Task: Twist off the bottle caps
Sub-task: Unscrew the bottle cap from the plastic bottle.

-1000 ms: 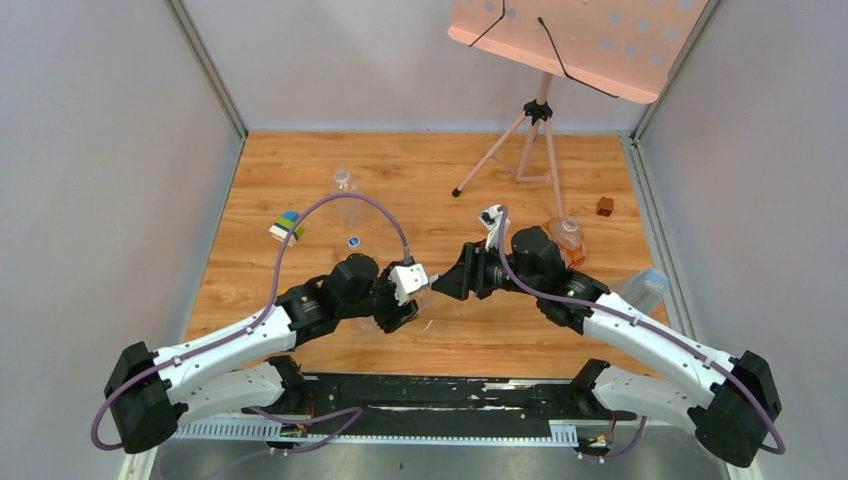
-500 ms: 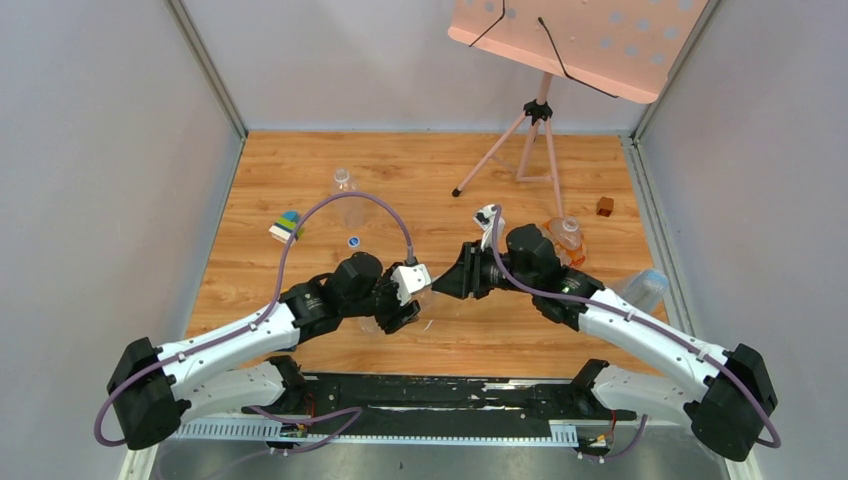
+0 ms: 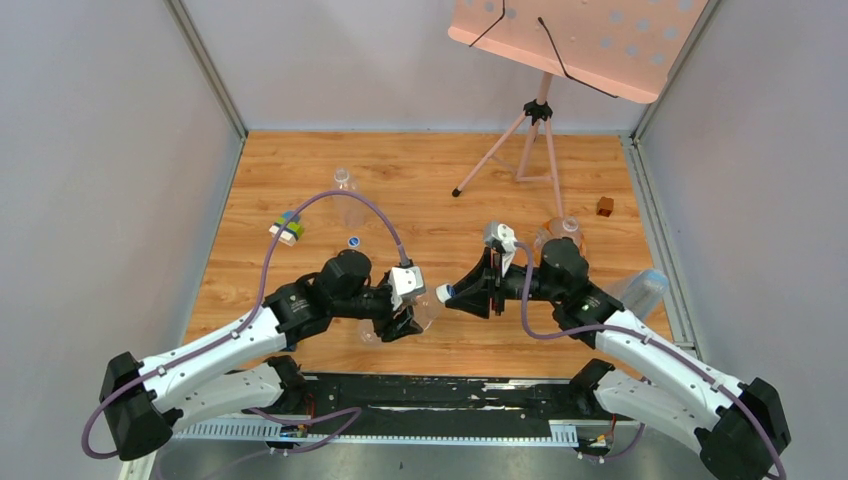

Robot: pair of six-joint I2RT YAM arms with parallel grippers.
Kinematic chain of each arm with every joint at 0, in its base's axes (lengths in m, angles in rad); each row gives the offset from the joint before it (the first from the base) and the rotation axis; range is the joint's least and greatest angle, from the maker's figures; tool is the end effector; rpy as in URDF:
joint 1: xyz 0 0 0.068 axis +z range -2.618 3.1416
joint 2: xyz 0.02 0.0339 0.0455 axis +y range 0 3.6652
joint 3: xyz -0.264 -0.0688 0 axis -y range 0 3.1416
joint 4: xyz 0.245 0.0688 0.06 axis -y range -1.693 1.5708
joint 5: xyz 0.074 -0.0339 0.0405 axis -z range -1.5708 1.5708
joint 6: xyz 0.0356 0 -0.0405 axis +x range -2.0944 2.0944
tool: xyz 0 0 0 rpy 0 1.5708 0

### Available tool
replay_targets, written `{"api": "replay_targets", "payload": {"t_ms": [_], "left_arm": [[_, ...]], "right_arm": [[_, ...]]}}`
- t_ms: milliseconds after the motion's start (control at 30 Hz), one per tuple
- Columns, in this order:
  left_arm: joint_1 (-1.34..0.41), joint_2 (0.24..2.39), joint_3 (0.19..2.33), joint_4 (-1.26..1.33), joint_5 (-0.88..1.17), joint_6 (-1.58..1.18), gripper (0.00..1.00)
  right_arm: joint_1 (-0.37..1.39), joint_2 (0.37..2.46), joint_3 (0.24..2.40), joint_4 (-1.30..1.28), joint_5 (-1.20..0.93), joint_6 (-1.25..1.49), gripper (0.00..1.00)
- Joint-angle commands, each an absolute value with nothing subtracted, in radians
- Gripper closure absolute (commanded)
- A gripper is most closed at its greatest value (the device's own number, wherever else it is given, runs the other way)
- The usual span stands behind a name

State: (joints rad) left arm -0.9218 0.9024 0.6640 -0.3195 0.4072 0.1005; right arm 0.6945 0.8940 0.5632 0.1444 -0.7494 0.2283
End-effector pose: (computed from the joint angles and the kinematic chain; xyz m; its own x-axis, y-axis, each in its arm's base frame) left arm 0.1091 -0.1672 0.2647 -0.2246 0.4485 -0.8651 0.9620 0.2435 -0.1235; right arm 0.1414 0.1493 0.2779 -0.3612 -0.0852 -0.9286 -0.9252 0.1575 0.3454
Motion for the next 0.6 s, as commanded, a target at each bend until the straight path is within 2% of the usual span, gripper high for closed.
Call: {"api": "replay_targets", "payload": {"t_ms": [0,33,67,100,133,167,233,333,567], "left_arm": [[-0.927,0.898,0.741,-0.307,0.551,0.065,0.83],[-0.928,0.903,0.746,-0.313,0.510,0.058,0.84],[-0.928,0.909,0.747,-0.314,0.474,0.051,0.85],[-0.928,0.909,0.743,-0.305,0.401,0.033,0.88],[-0.928,0.905,0.738,-0.294,0.367,0.022,0.90],[-0.928,0.900,0.722,-0.255,0.321,-0.003,0.92],[-0.928,0.886,0.683,-0.161,0.294,-0.052,0.94],[-0.929,0.895,0.645,-0.042,0.276,-0.137,0.97],[-0.929,0.971,0.645,0.064,0.220,-0.257,1.00]], "right_arm": [[0.684,0.859,0.536,0.200,-0.732,0.063,1.00],[0.683,0.849,0.536,0.208,-0.645,0.122,0.91],[0.683,0.840,0.546,0.195,-0.552,0.199,0.78],[0.683,0.835,0.563,0.168,-0.477,0.280,0.54],[0.683,0.833,0.580,0.128,-0.407,0.364,0.37],[0.683,0.835,0.599,0.107,-0.377,0.452,0.31],[0.684,0.844,0.619,0.117,-0.383,0.596,0.27],[0.704,0.847,0.610,0.191,-0.358,0.729,0.26],[0.776,0.886,0.661,0.213,-0.127,0.717,0.24]]}}
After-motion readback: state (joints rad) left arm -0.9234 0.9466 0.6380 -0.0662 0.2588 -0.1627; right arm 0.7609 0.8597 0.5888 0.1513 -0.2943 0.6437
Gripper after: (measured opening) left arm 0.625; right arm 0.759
